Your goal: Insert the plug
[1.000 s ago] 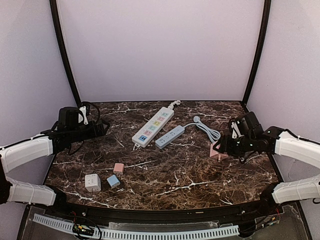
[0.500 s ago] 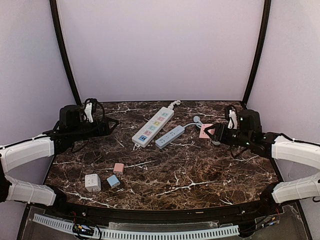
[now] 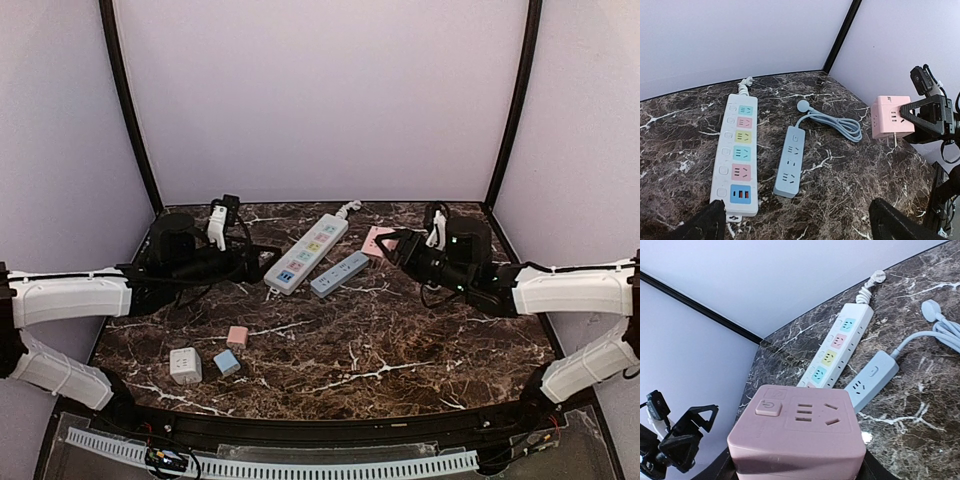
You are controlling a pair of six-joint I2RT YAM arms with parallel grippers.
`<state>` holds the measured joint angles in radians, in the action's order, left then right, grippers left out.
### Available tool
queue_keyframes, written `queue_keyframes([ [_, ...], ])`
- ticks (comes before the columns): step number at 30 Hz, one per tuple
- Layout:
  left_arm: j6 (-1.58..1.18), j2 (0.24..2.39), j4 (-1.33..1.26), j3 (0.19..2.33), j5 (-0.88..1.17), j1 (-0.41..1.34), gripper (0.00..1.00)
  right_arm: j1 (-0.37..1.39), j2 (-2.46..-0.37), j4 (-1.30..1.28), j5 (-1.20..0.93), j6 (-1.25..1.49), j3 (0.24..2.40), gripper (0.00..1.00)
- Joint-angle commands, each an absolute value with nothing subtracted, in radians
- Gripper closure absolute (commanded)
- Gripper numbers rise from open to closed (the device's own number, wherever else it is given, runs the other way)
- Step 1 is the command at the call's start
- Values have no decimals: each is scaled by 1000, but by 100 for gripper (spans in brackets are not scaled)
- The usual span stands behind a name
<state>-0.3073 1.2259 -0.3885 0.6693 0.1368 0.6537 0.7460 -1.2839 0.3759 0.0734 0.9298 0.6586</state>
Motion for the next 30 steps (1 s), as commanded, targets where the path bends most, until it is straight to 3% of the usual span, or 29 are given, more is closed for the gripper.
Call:
queue_keyframes([
  [1, -272, 1309, -514, 726, 122, 718, 0, 814, -1329, 562, 159, 1011, 722, 58],
  [17, -229, 1568, -674, 895, 218, 858, 0, 917, -1455, 751, 114, 1069, 772, 61],
  [23, -196, 1602, -719, 900, 270, 866, 0, 919, -1460, 804, 60, 1049, 763, 53],
  [30, -168, 1646, -774, 917, 279, 870, 0, 919, -1479, 883, -19, 1087, 742, 52],
])
